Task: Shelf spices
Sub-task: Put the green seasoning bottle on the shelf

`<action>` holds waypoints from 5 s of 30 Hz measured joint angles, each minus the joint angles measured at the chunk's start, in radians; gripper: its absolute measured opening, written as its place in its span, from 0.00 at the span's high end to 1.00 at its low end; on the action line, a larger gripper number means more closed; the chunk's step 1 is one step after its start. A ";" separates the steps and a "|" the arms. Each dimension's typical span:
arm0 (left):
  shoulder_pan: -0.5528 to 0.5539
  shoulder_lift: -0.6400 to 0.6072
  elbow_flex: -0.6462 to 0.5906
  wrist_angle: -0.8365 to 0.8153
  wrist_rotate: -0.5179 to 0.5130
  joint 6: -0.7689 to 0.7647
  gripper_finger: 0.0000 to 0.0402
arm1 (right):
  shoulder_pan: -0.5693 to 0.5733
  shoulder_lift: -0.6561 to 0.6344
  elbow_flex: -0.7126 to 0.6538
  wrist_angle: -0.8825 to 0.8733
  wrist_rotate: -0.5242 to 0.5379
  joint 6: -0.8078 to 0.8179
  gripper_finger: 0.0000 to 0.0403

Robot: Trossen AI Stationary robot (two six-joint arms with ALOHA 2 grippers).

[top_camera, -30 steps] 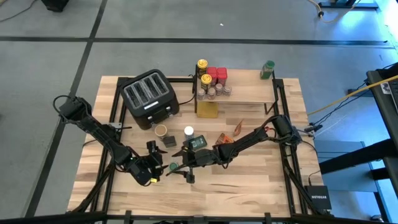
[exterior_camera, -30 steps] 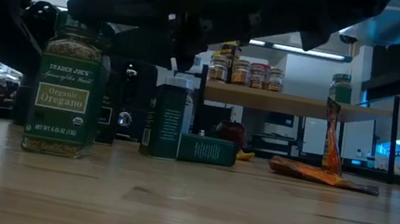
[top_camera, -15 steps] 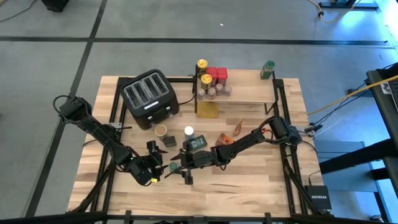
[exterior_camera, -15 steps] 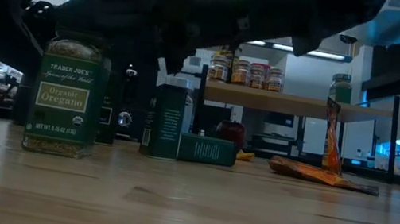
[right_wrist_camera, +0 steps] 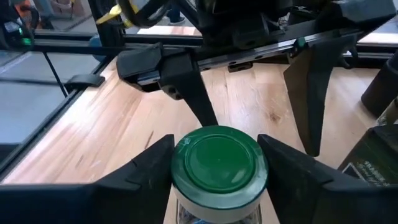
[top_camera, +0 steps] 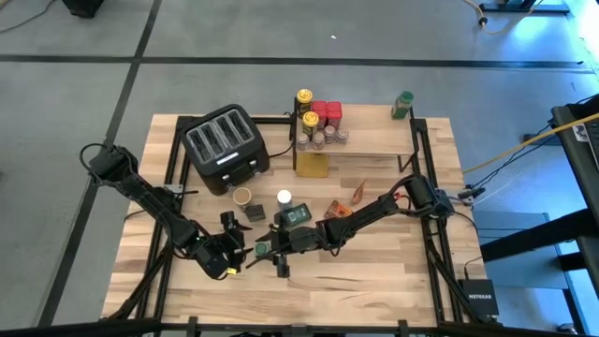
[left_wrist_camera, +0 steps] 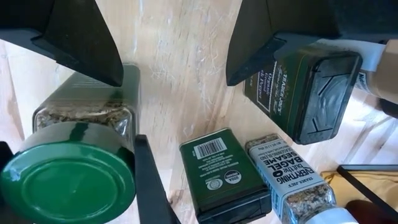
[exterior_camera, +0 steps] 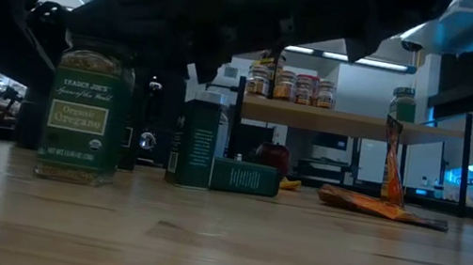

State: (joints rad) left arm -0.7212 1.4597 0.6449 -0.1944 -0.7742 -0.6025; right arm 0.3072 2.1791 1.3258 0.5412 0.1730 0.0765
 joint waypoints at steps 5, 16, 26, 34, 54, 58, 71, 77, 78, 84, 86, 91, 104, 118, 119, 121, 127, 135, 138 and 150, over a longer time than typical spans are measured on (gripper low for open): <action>0.000 0.000 0.000 -0.007 0.000 0.007 0.31 | 0.008 -0.044 -0.003 -0.075 0.040 -0.020 0.47; -0.001 0.000 0.002 -0.008 -0.002 0.004 0.31 | 0.047 -0.218 -0.002 -0.254 0.104 -0.051 0.46; -0.001 0.000 0.002 -0.007 -0.007 -0.027 0.31 | 0.071 -0.493 -0.002 -0.551 0.514 -0.033 0.46; -0.001 0.000 0.002 -0.005 -0.006 -0.024 0.31 | -0.011 -0.671 -0.002 -0.837 0.807 0.028 0.46; 0.027 0.000 0.002 -0.003 -0.006 -0.028 0.31 | -0.391 -0.986 -0.212 -1.405 0.944 0.561 0.47; 0.027 0.000 0.002 0.002 -0.006 -0.030 0.31 | -0.461 -1.051 -0.274 -1.404 0.951 0.605 0.47; 0.027 0.000 0.002 0.004 -0.006 -0.030 0.31 | -0.619 -1.131 -0.417 -1.360 0.955 0.704 0.46; 0.026 0.000 0.002 0.004 -0.006 -0.041 0.31 | -0.680 -1.131 -0.425 -1.345 0.962 0.703 0.46; 0.026 0.000 0.002 0.004 -0.006 -0.041 0.31 | -0.686 -1.131 -0.425 -1.345 0.963 0.700 0.46; 0.026 0.000 0.002 0.004 -0.006 -0.040 0.31 | -0.710 -1.130 -0.425 -1.345 0.963 0.678 0.41; 0.026 0.000 0.002 0.004 -0.006 -0.040 0.31 | -0.709 -1.129 -0.425 -1.344 0.971 0.678 0.38; 0.026 0.000 0.002 0.004 -0.006 -0.044 0.31 | -0.709 -1.129 -0.425 -1.344 0.979 0.668 0.35; 0.026 0.000 0.002 0.003 -0.006 -0.043 0.31 | -0.706 -1.156 -0.248 -1.334 0.817 0.431 0.34; 0.025 -0.001 0.001 0.003 -0.006 -0.051 0.31 | -0.553 -1.152 -0.134 -1.800 0.470 0.762 0.34; 0.025 -0.001 0.001 0.003 -0.006 -0.051 0.31 | -0.542 -1.152 -0.146 -1.823 0.470 0.789 0.34; 0.025 -0.001 0.001 0.003 -0.006 -0.051 0.31 | -0.528 -1.152 -0.180 -1.833 0.471 0.818 0.34; 0.023 -0.001 0.001 0.003 -0.006 -0.052 0.31 | -0.523 -1.151 -0.309 -1.771 0.513 0.845 0.34; 0.023 -0.001 0.001 0.002 -0.006 -0.050 0.31 | -0.524 -1.151 -0.385 -1.715 0.601 0.840 0.34; 0.023 -0.001 0.001 0.002 -0.006 -0.051 0.31 | -0.537 -1.151 -0.404 -1.709 0.620 0.837 0.34; 0.023 -0.001 0.001 0.003 -0.006 -0.052 0.31 | -0.635 -1.151 -0.428 -1.607 0.621 0.732 0.34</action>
State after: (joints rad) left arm -0.6987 1.4590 0.6460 -0.1917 -0.7800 -0.6548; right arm -0.3280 1.0279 0.8974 -1.0662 0.7937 0.8085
